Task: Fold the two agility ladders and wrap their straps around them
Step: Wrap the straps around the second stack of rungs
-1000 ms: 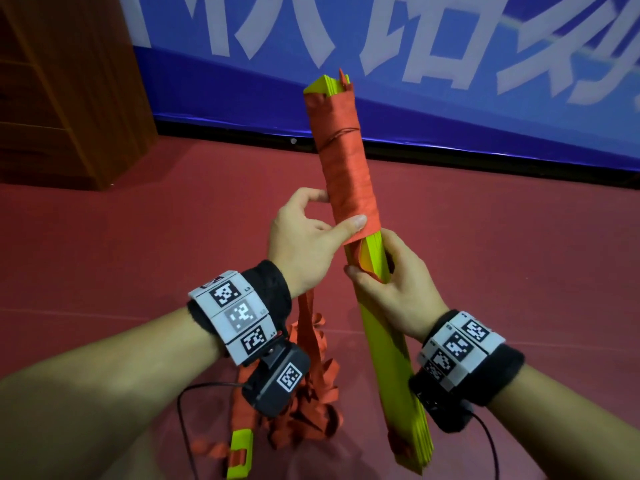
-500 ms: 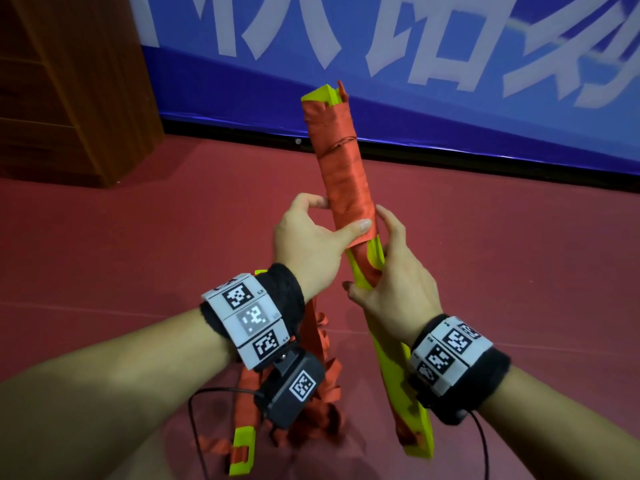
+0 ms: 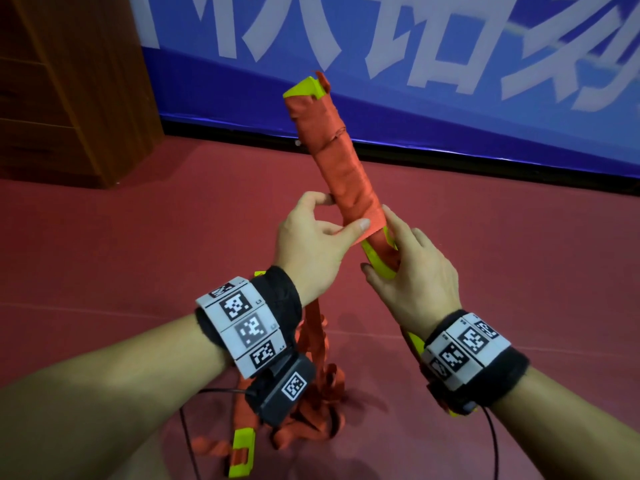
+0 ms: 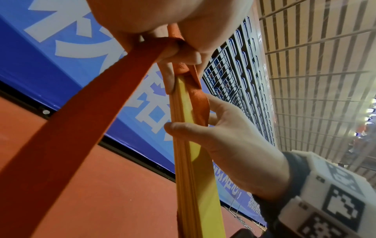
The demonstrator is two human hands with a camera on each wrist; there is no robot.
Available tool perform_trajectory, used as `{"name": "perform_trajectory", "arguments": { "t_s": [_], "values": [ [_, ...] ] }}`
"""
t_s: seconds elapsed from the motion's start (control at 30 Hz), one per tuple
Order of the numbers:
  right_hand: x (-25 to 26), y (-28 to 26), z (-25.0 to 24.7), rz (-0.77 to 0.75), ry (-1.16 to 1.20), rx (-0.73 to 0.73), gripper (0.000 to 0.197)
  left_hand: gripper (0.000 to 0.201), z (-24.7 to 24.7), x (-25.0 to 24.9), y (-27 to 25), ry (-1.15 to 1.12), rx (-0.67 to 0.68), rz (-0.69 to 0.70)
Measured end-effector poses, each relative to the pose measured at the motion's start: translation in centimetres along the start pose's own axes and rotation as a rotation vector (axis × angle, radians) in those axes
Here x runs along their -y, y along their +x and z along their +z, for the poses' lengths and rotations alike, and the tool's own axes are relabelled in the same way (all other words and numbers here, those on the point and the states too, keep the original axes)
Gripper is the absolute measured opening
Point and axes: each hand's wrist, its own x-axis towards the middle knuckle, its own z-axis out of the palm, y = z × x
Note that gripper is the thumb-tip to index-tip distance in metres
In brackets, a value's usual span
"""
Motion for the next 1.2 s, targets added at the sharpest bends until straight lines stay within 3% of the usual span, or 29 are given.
{"name": "perform_trajectory", "arguments": {
  "t_s": [0.23,0.47,0.63,0.83,1.0,1.13,1.2],
  "values": [
    [-0.7,0.3,0.3,0.087,0.130,-0.006,0.070,0.035,0.4,0.2,-0.5,0.015,0.054,0.073],
    [-1.5,0.2,0.5,0.101,0.328,-0.027,0.078,0.037,0.5,1.1,-0.1,0.058,0.051,0.096],
    [-2.3,0.6,0.8,0.105,0.501,0.041,0.082,0.033,0.5,1.6,0.4,0.115,0.016,0.131],
    [-2.2,0.8,1.1,0.108,0.782,0.140,0.074,0.039,0.6,2.1,0.7,0.045,0.018,0.037],
    [-2.4,0.7,1.2,0.082,0.880,0.195,0.067,0.048,0.6,2.5,0.7,0.051,0.123,-0.019],
    [-2.6,0.8,0.9,0.068,0.892,0.260,0.067,0.042,0.5,2.3,0.4,0.013,0.267,-0.004],
    [-2.6,0.9,0.9,0.037,0.861,0.289,0.065,0.040,0.5,2.5,0.3,0.025,0.270,0.015]
  ]
}}
